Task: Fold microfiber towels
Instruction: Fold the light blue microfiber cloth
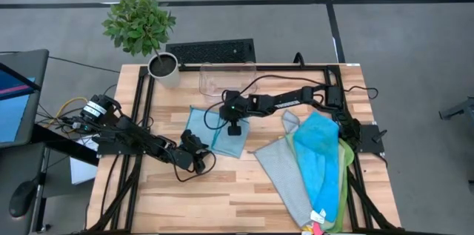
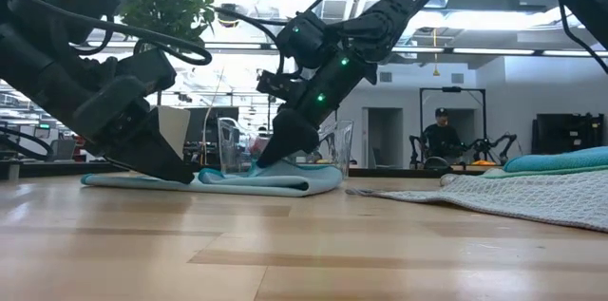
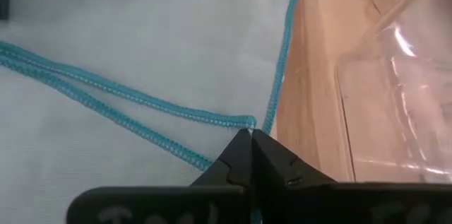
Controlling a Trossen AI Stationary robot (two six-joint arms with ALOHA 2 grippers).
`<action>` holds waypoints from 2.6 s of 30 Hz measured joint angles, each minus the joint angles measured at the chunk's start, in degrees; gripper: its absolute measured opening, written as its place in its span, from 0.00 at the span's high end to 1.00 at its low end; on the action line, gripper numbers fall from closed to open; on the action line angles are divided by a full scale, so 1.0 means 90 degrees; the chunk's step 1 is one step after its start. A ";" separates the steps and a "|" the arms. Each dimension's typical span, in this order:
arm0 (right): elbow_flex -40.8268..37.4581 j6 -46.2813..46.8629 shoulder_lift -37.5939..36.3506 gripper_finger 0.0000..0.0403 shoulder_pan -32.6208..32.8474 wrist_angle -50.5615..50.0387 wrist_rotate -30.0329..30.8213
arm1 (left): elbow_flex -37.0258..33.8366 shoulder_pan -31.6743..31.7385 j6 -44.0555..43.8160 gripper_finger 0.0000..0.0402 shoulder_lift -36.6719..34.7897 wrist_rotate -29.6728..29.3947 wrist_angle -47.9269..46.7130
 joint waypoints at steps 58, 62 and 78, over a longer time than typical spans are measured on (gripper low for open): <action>-0.1227 0.1852 0.0542 0.85 0.1550 0.3684 -0.0073 | 0.0328 -0.0831 -0.3133 0.69 -0.2193 -0.1165 -0.5428; -0.1227 0.1922 0.0721 0.85 0.1533 0.3764 -0.0079 | 0.0328 -0.0833 -0.3563 0.69 -0.1799 -0.1149 -0.5436; -0.1228 0.2036 0.0726 0.85 0.1541 0.3714 -0.0080 | 0.0328 -0.0985 -0.6429 0.65 -0.2203 -0.0638 -0.7548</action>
